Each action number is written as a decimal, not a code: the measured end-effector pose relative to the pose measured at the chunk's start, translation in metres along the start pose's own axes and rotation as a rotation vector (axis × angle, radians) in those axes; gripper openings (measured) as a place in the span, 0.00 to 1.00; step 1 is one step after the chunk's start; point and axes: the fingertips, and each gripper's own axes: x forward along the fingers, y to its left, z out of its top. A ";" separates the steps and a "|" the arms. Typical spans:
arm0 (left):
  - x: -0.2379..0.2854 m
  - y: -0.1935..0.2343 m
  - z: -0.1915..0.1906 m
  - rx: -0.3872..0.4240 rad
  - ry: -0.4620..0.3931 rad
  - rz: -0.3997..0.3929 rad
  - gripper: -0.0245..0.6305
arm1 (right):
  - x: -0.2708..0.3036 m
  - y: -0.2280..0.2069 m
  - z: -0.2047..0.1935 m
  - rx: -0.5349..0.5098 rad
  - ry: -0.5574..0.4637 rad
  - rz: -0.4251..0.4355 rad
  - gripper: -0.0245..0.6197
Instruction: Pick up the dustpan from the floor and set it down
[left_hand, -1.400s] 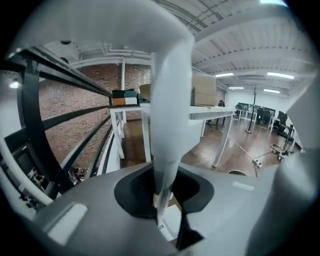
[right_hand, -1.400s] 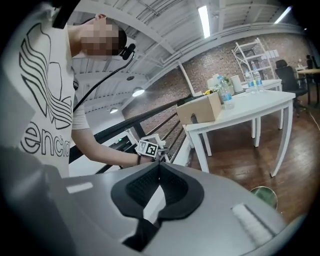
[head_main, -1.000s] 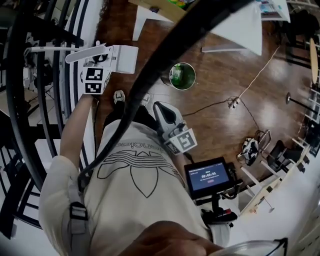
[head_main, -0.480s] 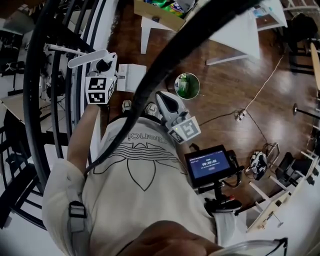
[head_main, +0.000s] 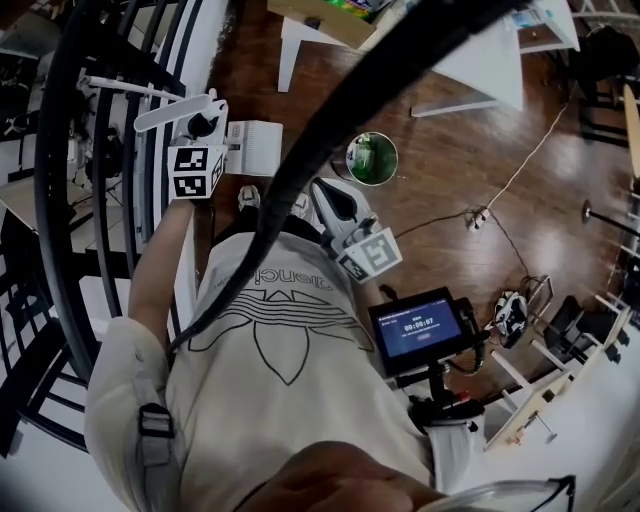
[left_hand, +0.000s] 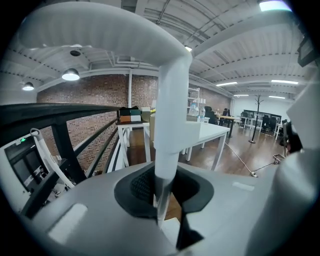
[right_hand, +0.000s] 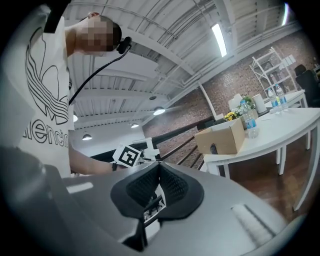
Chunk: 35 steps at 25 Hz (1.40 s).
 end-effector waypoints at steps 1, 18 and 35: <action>0.005 0.002 -0.006 -0.001 0.002 0.004 0.15 | -0.002 -0.002 -0.003 0.004 0.010 -0.006 0.05; 0.095 0.004 -0.116 0.053 0.184 -0.049 0.16 | -0.021 -0.007 -0.039 0.071 0.121 -0.077 0.05; -0.053 -0.081 -0.040 -0.070 -0.024 -0.218 0.07 | 0.012 -0.001 0.013 -0.076 -0.071 -0.009 0.04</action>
